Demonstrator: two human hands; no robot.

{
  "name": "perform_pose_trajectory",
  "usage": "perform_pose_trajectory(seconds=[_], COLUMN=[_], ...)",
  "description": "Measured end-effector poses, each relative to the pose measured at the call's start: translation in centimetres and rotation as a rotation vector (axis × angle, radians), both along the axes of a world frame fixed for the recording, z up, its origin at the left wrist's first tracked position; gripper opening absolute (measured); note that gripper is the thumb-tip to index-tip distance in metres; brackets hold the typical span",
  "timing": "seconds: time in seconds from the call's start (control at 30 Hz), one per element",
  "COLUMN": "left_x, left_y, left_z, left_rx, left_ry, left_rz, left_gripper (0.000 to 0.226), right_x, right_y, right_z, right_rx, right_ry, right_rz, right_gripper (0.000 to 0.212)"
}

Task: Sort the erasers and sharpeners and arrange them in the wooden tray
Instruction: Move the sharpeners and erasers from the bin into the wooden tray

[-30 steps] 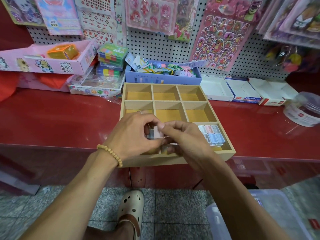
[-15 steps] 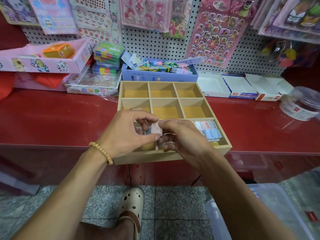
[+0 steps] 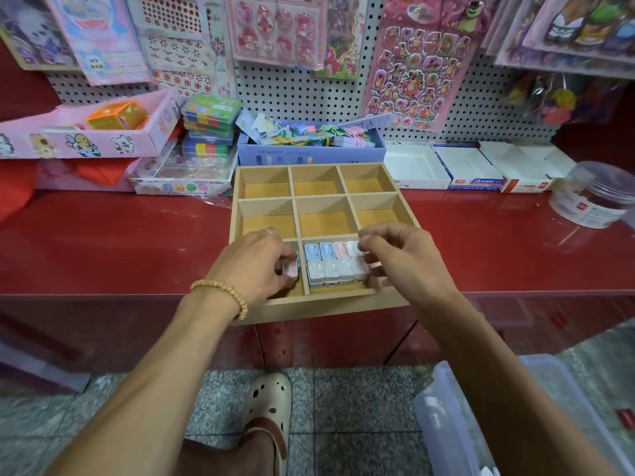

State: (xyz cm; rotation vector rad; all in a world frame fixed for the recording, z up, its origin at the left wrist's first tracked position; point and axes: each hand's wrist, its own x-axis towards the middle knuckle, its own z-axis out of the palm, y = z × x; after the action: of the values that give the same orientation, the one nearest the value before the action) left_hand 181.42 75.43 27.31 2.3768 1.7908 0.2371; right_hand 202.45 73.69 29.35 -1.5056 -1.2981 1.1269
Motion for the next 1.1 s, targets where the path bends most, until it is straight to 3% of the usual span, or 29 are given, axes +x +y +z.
perform_pose_trajectory(seconds=[0.7,0.8,0.93,1.1], left_x=[-0.1,-0.6,0.4,4.3], left_y=[0.5,-0.2,-2.3,-6.0], left_z=[-0.1,0.7,1.5,1.8], left_rx=[-0.116,-0.065,0.001,-0.111], left_ry=[0.06,-0.098,-0.513,-0.825], left_rz=[-0.046,-0.002,0.054,0.012], left_gripper=[0.035,0.044,0.026,0.012], right_x=[0.9,1.5,2.6,5.4], right_y=[-0.3,-0.4,-0.7,-2.0], right_z=[-0.1,-0.1,0.2,1.5], right_rx=[0.05,0.061,0.086,0.132], right_ry=[-0.022,-0.019,-0.034,-0.072], right_rz=[-0.004,-0.014,-0.035,-0.072], right_gripper=[0.012,0.012,0.012,0.013])
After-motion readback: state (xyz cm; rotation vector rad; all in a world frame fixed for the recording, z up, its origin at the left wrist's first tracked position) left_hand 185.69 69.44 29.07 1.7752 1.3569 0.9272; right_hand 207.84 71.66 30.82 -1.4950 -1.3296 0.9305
